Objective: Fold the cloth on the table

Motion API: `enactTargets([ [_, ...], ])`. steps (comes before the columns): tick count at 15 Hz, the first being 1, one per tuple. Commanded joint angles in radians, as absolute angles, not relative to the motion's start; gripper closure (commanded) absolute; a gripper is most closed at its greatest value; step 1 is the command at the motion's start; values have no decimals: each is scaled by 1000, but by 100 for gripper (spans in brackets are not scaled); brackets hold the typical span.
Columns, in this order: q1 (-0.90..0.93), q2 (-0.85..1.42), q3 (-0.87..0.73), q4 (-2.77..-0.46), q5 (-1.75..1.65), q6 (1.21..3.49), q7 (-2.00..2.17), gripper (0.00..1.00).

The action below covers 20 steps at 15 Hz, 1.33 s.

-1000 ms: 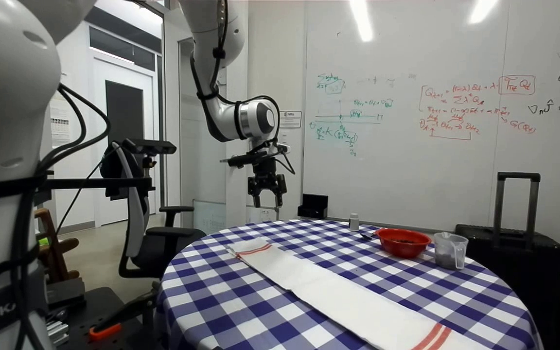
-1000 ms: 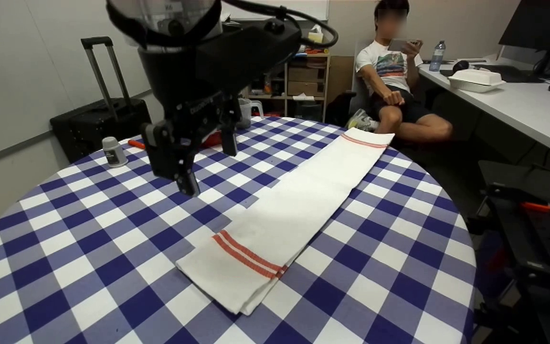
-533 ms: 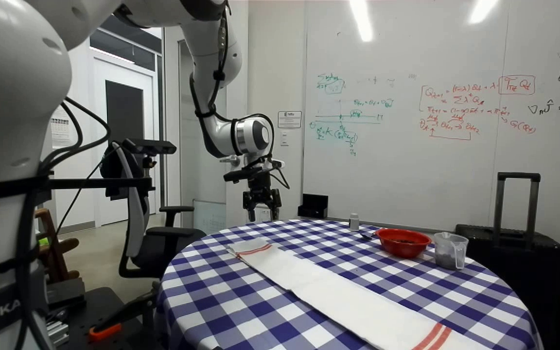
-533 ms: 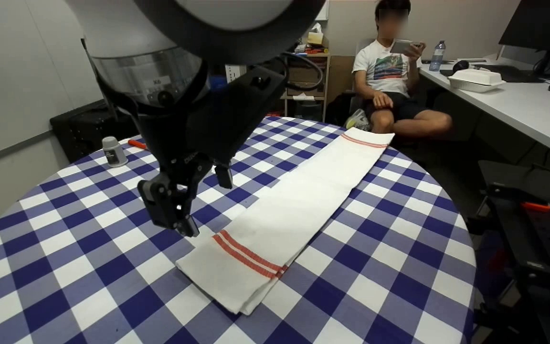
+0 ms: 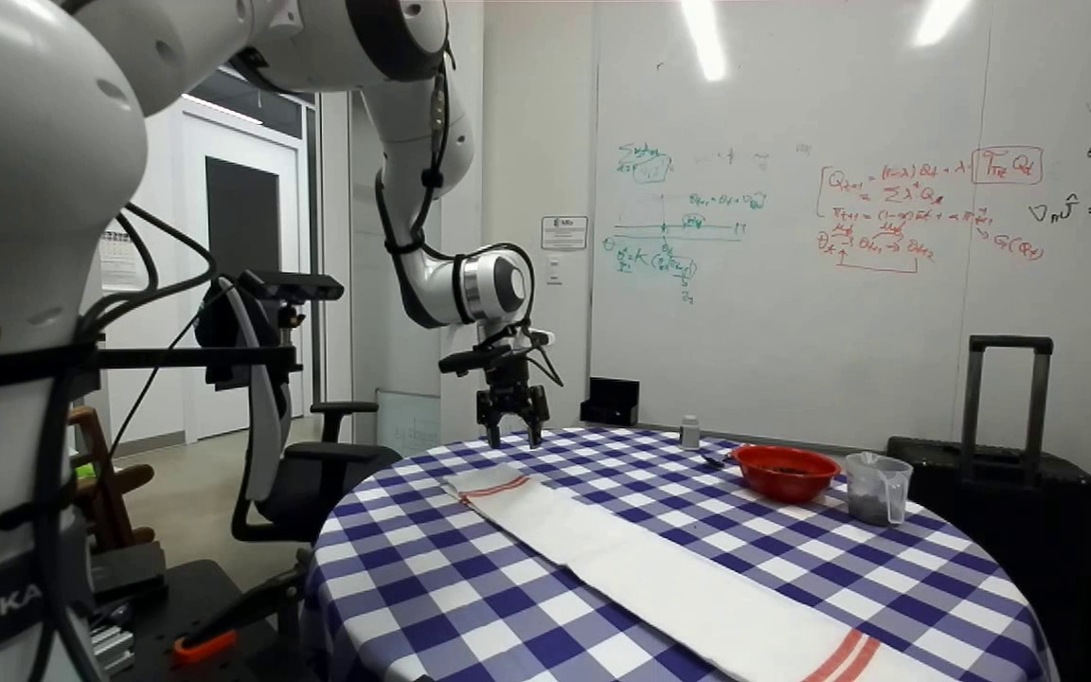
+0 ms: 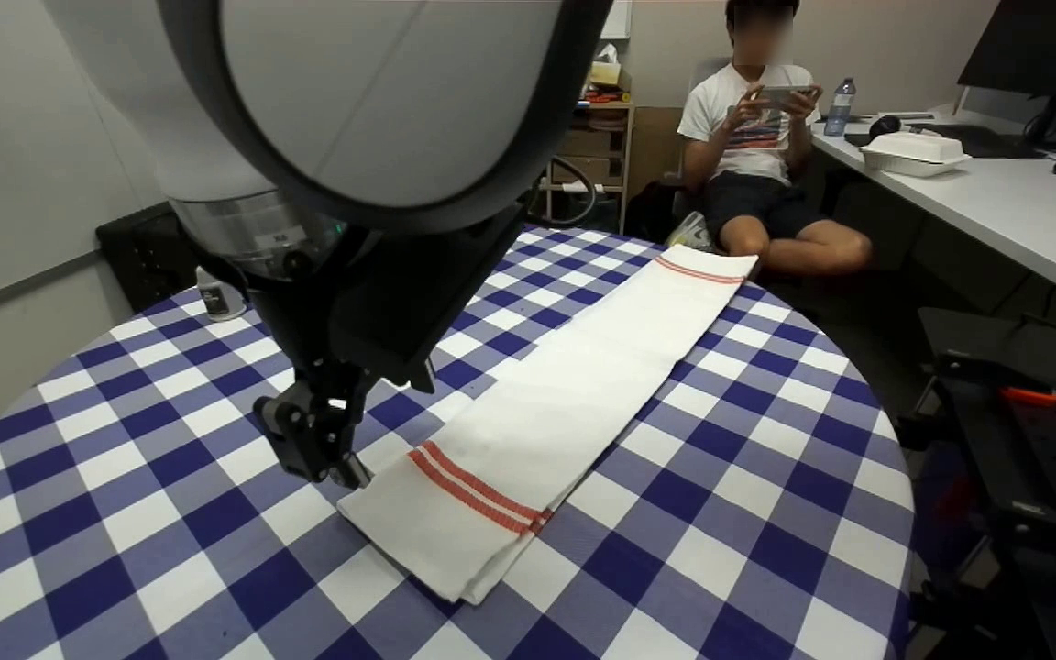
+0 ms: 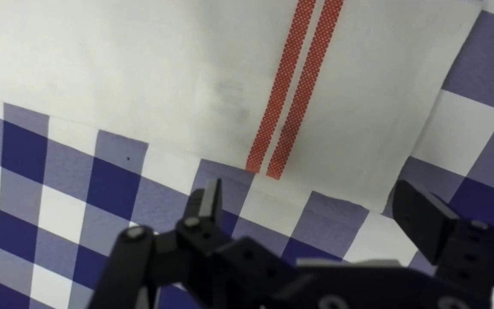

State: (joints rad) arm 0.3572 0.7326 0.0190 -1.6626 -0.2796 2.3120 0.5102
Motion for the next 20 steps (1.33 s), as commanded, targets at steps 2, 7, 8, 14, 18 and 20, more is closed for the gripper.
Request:
enactTargets([
  [2, 410, 799, -25, -1573, -269, 2306, 582, 0],
  [7, 443, 837, -50, -1532, -281, 2305, 647, 0],
  [8, 446, 844, -51, -1525, -281, 2302, 651, 0],
  [14, 466, 884, -69, -1501, -294, 2300, 668, 0],
  [18, 477, 902, -84, -1489, -308, 2304, 666, 40],
  [20, 479, 902, -89, -1489, -309, 2305, 665, 57],
])
